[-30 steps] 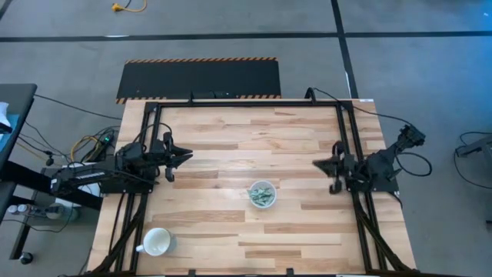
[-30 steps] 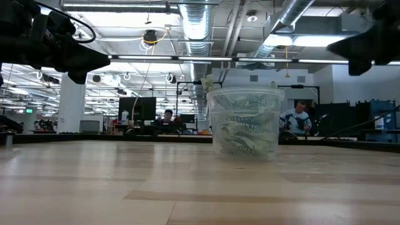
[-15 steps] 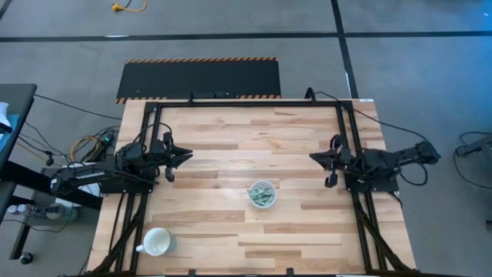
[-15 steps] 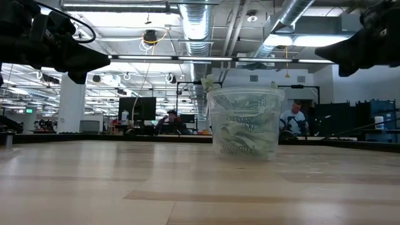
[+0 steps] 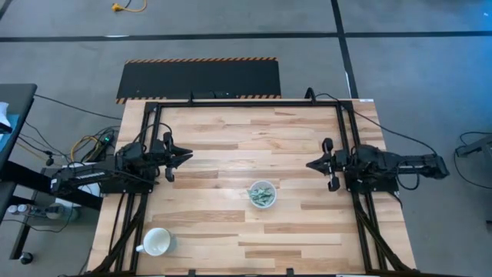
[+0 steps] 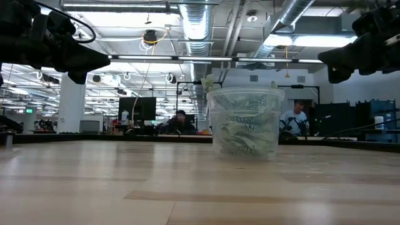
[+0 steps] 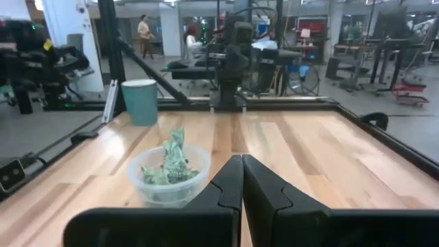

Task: Pick and place Stevia / Truvia into bins
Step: Return to Home Position

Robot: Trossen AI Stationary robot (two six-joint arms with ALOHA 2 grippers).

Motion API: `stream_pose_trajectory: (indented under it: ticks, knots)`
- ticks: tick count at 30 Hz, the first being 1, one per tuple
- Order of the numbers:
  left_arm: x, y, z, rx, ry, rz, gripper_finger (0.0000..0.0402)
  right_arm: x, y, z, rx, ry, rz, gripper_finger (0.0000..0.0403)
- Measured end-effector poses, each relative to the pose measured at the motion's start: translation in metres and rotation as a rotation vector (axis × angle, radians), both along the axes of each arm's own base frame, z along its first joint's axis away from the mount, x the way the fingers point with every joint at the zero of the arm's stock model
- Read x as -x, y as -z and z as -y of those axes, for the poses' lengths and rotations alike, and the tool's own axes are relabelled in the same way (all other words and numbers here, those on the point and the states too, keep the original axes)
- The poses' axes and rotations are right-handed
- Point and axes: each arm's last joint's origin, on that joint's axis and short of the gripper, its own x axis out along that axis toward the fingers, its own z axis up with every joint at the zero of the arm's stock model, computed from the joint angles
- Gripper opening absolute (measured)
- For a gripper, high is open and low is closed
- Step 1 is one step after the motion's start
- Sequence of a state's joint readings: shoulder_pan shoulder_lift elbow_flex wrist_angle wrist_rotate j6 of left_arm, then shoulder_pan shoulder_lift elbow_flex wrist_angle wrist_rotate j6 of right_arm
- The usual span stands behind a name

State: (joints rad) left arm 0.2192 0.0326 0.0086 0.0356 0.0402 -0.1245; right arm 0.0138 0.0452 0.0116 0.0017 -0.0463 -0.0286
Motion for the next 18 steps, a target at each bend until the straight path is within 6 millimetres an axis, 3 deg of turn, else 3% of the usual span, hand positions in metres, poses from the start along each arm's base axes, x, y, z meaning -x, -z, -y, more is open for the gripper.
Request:
stream_pose_trajectory:
  ticks: [18]
  knots:
    - [0.0, 0.0, 0.0, 0.0, 0.0, 0.0, 0.0061, -0.0001, 0.0, 0.003, 0.031, 0.031, 0.002, 0.0]
